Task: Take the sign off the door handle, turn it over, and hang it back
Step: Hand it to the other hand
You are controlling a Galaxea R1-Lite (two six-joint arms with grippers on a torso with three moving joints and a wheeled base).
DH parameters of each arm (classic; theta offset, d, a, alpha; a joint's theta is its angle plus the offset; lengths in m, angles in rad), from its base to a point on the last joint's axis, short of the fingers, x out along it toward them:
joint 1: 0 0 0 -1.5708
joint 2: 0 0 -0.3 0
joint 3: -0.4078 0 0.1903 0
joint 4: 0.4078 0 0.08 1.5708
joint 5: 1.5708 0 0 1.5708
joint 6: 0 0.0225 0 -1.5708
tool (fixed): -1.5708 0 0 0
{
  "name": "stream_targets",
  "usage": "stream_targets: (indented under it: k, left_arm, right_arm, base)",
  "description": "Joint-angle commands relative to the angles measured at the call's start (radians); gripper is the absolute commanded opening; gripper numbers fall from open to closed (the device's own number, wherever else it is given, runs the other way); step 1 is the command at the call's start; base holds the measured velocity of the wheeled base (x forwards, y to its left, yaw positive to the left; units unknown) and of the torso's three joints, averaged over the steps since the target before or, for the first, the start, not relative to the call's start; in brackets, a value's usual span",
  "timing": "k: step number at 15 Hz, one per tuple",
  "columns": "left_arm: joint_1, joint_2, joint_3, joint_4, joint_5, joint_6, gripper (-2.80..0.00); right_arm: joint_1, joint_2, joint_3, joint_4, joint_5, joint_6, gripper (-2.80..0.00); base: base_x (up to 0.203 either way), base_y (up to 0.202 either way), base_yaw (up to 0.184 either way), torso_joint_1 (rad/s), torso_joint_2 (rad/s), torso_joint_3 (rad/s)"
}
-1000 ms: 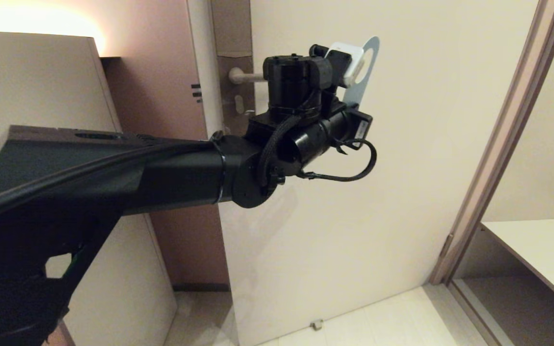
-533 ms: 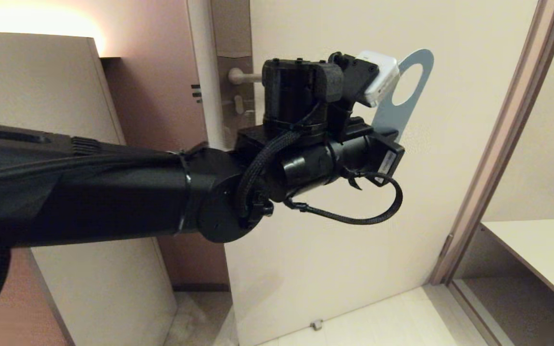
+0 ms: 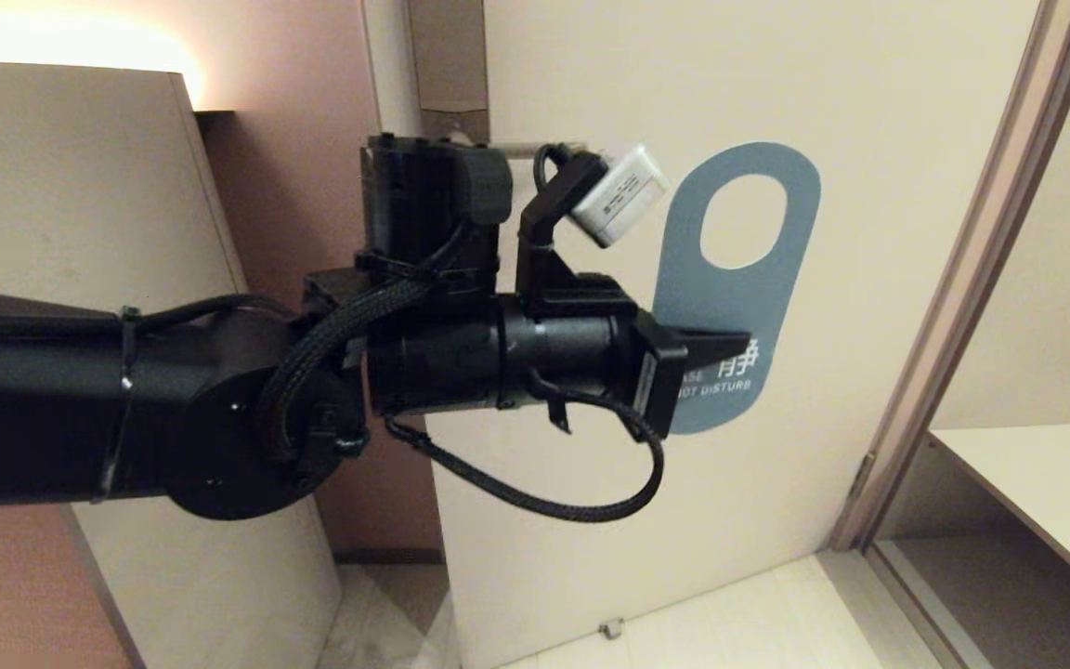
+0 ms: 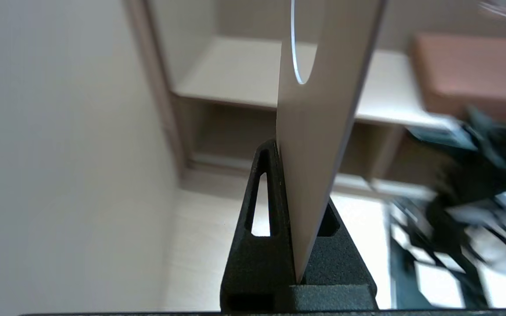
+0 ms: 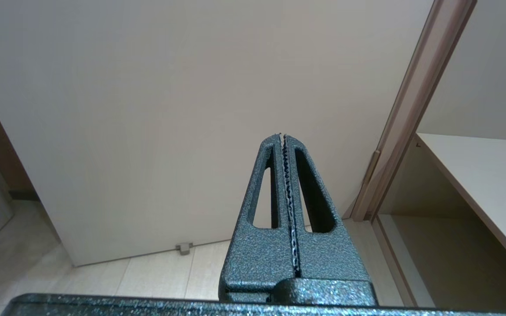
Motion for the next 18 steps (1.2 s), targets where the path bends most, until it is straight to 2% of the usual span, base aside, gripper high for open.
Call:
stream_targets:
  k: [1,2,4,7,8,18]
  left_arm:
    - [0.019,-0.054,0.098,-0.01,-0.068,-0.001,-2.8]
    - [0.028,-0.057,0.148,-0.045,-0.104,-0.001,-2.8]
    - [0.04,-0.047,0.238,-0.195,-0.139,-0.021,-2.8]
    - [0.045,-0.009,0.269,-0.331,-0.144,-0.124,-2.8]
    - [0.045,-0.007,0.271,-0.344,-0.142,-0.139,-2.8]
    - [0.047,0.011,0.271,-0.345,-0.135,-0.136,-2.8]
  right_arm:
    - [0.001,0.001,0.0,0.0,0.0,-0.001,-2.8]
    - [0.0,0.001,0.0,0.0,0.0,-0.001,-2.8]
    - [0.0,0.001,0.0,0.0,0.0,-0.001,-2.8]
    - [0.001,0.001,0.0,0.0,0.0,-0.001,-2.8]
    - [0.0,0.001,0.0,0.001,0.0,-0.003,-2.8]
    - [0.0,0.001,0.0,0.0,0.008,-0.016,-2.8]
  base:
    - [0.0,0.0,0.0,0.0,0.0,0.0]
    - [0.0,0.0,0.0,0.0,0.0,0.0]
    - [0.0,0.0,0.0,0.0,0.0,0.0]
    - [0.0,0.0,0.0,0.0,0.0,0.0]
    - [0.0,0.0,0.0,0.0,0.0,0.0]
    - [0.0,0.0,0.0,0.0,0.0,0.0]
